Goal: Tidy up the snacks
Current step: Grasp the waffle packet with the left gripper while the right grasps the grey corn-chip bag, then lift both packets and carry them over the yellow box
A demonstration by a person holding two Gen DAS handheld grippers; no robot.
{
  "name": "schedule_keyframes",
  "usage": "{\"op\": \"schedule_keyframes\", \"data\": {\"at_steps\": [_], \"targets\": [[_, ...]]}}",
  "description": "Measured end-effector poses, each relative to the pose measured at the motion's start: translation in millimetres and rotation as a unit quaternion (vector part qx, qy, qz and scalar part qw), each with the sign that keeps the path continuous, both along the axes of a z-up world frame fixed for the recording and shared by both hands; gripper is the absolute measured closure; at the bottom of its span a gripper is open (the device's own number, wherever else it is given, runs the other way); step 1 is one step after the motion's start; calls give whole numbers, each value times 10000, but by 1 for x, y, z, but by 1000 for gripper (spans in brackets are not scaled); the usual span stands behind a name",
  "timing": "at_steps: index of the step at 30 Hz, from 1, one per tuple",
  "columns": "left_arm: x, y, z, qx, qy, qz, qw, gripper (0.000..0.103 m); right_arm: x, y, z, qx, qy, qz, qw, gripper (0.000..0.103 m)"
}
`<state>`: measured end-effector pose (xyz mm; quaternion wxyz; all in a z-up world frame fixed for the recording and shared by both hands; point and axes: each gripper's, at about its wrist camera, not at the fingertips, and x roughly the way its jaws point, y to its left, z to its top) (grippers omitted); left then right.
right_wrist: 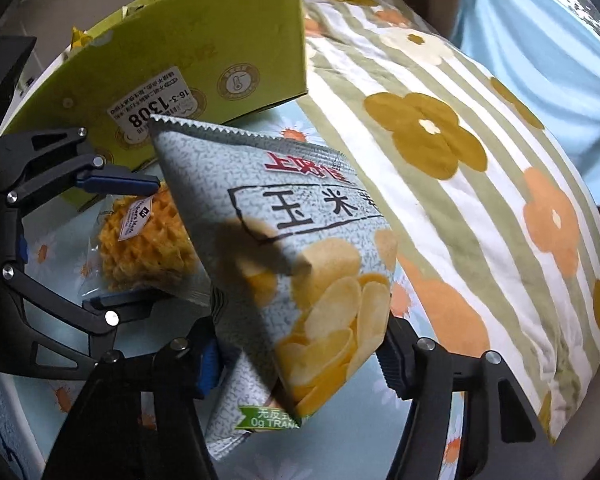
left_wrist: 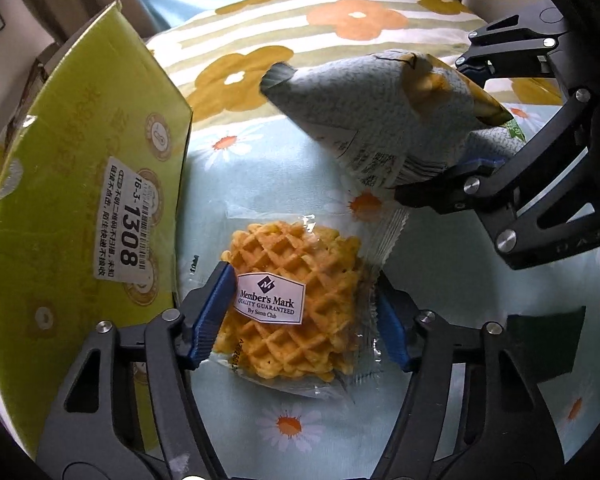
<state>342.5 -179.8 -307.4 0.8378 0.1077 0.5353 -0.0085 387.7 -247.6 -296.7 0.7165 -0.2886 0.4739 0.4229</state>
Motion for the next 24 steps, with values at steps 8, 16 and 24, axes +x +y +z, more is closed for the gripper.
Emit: {"op": "schedule_keyframes", "data": {"at_steps": [8,16,24], "targets": [[-13,-3,14,-26,-153,-149,9998,58,-10,-18,20,208,-98,-527,9983,44],[-25,-4,31,-78,-329,-244,9991,69,-23,-33,42,465,-221,-942,9942,44],[-45,-9,49,-239,-409,-331,9983,76,-34,-48,55,557,-351,-1255,9899,44]]}}
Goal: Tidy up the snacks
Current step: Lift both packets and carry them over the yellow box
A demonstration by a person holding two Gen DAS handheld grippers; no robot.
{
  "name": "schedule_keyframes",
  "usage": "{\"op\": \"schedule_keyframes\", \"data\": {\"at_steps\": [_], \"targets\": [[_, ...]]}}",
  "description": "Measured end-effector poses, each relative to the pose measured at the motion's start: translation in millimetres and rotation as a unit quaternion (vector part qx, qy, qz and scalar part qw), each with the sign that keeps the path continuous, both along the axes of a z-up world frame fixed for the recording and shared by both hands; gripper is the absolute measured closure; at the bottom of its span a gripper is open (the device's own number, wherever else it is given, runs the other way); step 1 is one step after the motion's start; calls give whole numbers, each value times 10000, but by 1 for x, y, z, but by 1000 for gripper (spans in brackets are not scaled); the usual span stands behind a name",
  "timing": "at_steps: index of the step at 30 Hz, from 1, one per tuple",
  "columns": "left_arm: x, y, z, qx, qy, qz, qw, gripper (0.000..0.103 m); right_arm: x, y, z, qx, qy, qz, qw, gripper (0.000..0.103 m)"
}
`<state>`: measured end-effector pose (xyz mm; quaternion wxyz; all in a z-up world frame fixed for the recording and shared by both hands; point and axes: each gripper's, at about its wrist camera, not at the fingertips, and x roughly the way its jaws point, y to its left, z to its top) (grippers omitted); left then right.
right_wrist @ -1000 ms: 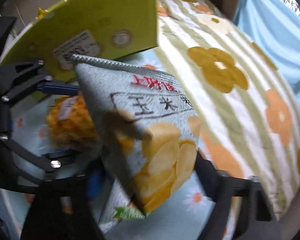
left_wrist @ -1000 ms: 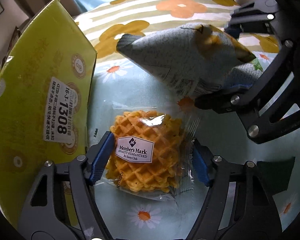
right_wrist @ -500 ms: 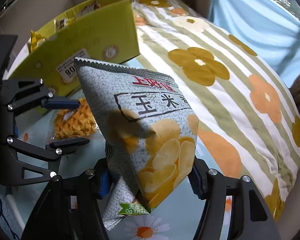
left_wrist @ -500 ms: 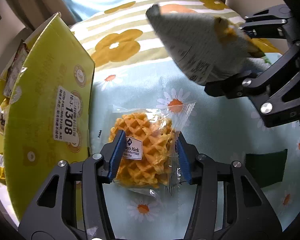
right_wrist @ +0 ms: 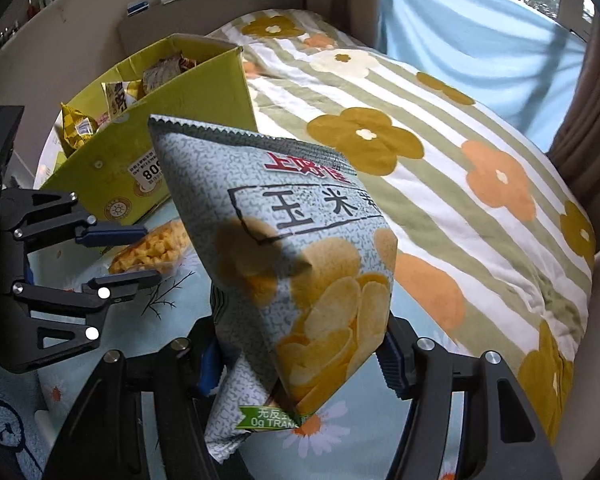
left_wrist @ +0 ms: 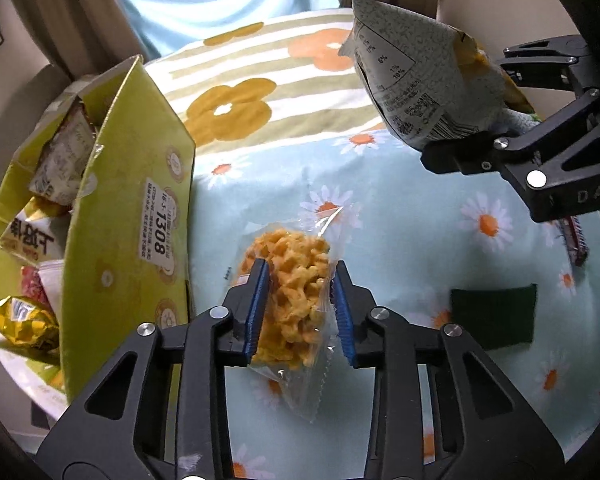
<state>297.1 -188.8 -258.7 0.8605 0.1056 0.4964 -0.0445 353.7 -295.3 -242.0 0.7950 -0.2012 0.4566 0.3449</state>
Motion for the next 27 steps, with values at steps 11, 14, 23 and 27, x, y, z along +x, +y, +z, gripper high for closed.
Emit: {"op": "schedule_keyframes", "data": {"at_steps": [11,14,23,27], "targets": [[-20,1,47,-378,-391,14,9985,81,-28,-15,28,170,-201,-207,9994,44],[-24,9,66,-536,-572,130,9968,81,-33,-18,37,223,-299,-234,9990,44],[-38,44,148,-808,-1385,422,9862,81,-44,-2,92,421,-714,-360,9959,44],[-42,70,184,-850,-1781,493,9791,81,-47,22,117,531,-887,-321,9941,44]]}}
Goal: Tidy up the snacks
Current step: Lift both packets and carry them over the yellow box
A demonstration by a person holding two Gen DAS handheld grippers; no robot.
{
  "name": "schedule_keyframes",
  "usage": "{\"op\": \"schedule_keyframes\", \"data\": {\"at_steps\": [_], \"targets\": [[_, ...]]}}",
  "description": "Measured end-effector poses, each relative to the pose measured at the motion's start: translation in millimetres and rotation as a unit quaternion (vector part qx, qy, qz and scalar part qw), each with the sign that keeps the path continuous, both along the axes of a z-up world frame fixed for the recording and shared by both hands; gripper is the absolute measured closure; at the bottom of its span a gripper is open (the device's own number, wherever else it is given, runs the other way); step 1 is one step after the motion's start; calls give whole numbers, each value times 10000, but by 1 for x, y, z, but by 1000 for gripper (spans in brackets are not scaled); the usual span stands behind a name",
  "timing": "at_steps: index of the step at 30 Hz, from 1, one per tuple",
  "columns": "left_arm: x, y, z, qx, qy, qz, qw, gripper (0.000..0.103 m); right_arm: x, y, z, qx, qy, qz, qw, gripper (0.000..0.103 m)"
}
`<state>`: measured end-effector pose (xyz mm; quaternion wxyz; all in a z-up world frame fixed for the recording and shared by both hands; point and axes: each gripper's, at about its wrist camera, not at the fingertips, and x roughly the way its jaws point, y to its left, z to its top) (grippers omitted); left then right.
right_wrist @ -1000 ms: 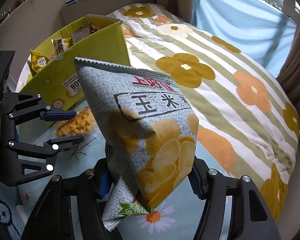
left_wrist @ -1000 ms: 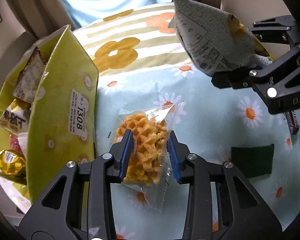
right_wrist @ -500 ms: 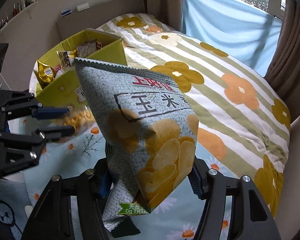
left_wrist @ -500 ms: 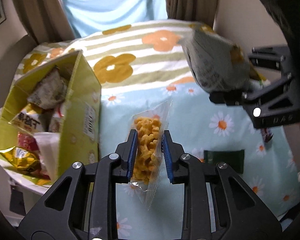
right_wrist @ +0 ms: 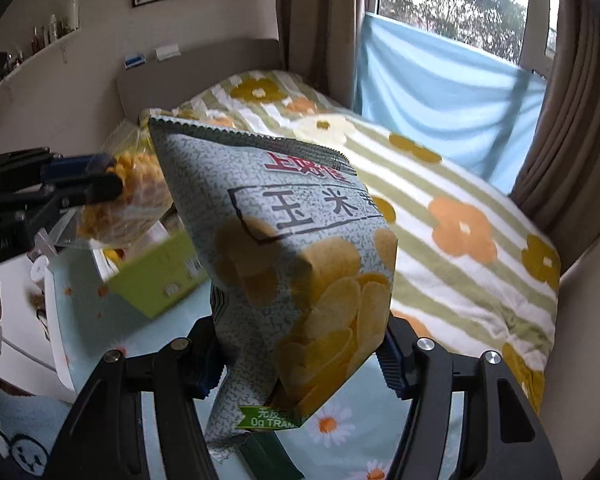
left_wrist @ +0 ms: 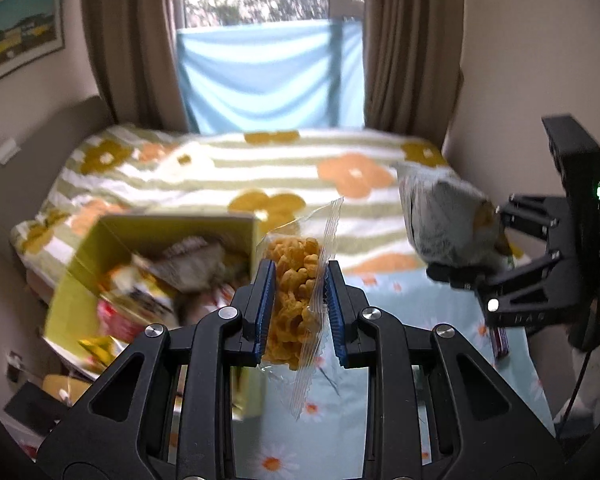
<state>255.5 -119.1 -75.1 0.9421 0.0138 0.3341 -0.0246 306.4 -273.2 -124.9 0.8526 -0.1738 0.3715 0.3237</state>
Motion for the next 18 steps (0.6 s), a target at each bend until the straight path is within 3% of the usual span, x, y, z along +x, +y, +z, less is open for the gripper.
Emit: {"op": "schedule_keyframes", "data": {"at_steps": [5,10,18], "targets": [[-1,52,26,69,-333,141,9993,81,-5,44,18,148,-176,70,9997,44],[5,116,29,128,-257,182,9994,81,-5,99,17,220,-157,17,9996,44],[39,203,-8,144,203,-83,9997,81,-6,182,-10,358,139,-198,9991,44]]}}
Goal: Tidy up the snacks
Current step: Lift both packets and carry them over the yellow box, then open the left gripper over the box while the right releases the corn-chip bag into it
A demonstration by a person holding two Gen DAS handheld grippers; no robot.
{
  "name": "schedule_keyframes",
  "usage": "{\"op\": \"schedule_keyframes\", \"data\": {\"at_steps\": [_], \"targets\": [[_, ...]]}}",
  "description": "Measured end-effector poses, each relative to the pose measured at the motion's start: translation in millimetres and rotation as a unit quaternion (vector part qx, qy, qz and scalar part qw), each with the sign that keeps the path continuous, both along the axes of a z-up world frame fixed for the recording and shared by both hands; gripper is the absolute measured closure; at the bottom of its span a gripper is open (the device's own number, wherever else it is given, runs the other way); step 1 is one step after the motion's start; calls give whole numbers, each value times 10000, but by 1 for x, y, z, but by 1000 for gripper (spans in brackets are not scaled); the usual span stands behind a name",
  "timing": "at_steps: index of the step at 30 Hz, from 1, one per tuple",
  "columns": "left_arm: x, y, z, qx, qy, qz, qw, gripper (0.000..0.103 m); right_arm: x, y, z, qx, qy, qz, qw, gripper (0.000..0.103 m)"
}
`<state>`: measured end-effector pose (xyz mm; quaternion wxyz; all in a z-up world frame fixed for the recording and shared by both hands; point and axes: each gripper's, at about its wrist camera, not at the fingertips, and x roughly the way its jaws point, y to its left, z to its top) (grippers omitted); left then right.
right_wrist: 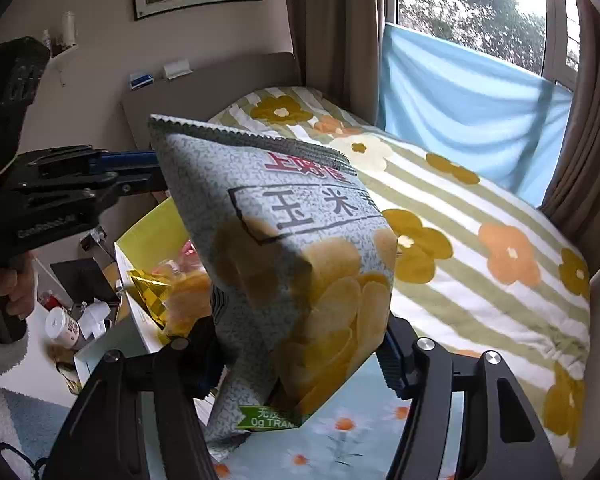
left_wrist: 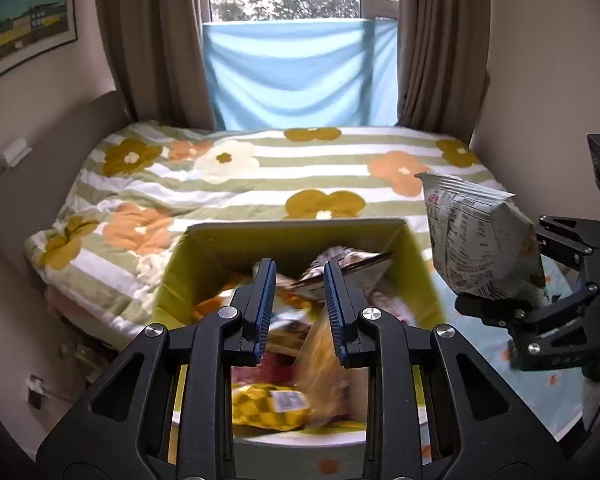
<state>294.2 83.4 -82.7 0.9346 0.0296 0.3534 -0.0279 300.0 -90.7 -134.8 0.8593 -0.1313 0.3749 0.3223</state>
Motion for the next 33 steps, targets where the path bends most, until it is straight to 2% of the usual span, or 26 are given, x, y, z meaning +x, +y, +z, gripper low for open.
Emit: {"op": "schedule_keyframes", "data": {"at_steps": [3,7,9,10,11,13,19,20,22,23,24,27,33], "targets": [[5,16,-11,142,133,-170,9997,80,0,13,-7,0,95,-181,9998,44],[7,32,-22,3,286,-349,9990,75,0,20,-11,-72,269,-473,9985,44],[7,34,-26,-69,374,-358,9986,51,-1,24,-11,-107,363,-601,9975,44],[9,38,-29,-105,436,-345,9984,17,-2,26,-12,-125,424,-686,9967,44],[7,41,-31,-162,426,-334,9984,6,-2,29,-12,-139,484,-759,9958,44],[4,44,-33,-247,367,-360,9984,6,-3,32,-14,-159,591,-900,9941,44],[-3,52,-46,-120,559,-329,9978,6,5,39,-25,-148,881,-1279,9878,43],[-5,53,-47,-112,577,-325,9977,6,7,38,-26,-95,955,-1322,9866,39],[-10,57,-50,-60,585,-294,9978,6,10,37,-29,47,996,-1429,9847,18],[-12,58,-50,-44,598,-287,9978,6,8,37,-29,88,916,-1470,9849,3],[-14,59,-51,-30,602,-278,9978,6,5,36,-28,120,796,-1501,9854,1],[-21,61,-56,-3,639,-261,9976,6,-10,34,-27,251,630,-1527,9859,1],[-32,57,-59,-10,688,-351,9970,6,-29,23,-23,260,663,-1785,9814,1]]}}
